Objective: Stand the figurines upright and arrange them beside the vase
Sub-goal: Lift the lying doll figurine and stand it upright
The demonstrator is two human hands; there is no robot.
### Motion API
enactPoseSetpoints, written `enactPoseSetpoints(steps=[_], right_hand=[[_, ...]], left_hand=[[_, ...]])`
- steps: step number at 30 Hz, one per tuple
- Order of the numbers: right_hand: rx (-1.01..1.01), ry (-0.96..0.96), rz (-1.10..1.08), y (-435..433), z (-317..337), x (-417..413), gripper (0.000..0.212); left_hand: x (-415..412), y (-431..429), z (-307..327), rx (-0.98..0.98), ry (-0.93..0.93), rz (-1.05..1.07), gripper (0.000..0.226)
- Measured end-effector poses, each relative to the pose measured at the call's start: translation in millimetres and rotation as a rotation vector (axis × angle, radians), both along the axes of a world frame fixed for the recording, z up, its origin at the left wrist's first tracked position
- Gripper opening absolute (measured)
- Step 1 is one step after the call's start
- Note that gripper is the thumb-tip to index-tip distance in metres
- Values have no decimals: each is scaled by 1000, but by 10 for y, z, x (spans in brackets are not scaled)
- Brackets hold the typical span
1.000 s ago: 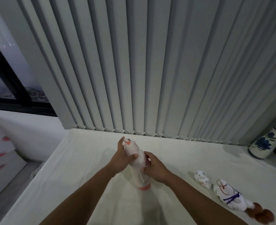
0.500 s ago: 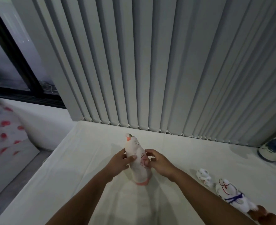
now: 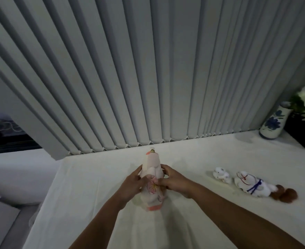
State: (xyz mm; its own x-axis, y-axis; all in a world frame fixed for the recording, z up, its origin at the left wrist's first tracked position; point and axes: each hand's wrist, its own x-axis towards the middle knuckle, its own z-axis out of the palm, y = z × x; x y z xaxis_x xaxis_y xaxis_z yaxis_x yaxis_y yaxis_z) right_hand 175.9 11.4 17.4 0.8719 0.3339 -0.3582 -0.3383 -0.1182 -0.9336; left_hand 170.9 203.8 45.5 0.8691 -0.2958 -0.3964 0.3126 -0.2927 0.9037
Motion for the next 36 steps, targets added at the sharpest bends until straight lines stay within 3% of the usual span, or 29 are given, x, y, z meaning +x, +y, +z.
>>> enactPoseSetpoints(steps=[8, 17, 21, 30, 36], right_hand=[[-83, -93, -239, -350, 122, 45, 64], [-223, -164, -475, -897, 155, 105, 66], [-269, -191, -535, -1039, 128, 88, 67], [-293, -235, -561, -1114, -82, -3, 64], [-406, -216, -387, -1381, -44, 18, 57]], left_hand=[[534, -393, 4, -36, -47, -186, 31], [1037, -1192, -225, -84, -45, -387, 64], [1113, -1375, -345, -119, -95, -387, 67], [882, -1343, -249, -151, -124, -395, 57], [691, -1417, -238, -114, -169, -338, 66]])
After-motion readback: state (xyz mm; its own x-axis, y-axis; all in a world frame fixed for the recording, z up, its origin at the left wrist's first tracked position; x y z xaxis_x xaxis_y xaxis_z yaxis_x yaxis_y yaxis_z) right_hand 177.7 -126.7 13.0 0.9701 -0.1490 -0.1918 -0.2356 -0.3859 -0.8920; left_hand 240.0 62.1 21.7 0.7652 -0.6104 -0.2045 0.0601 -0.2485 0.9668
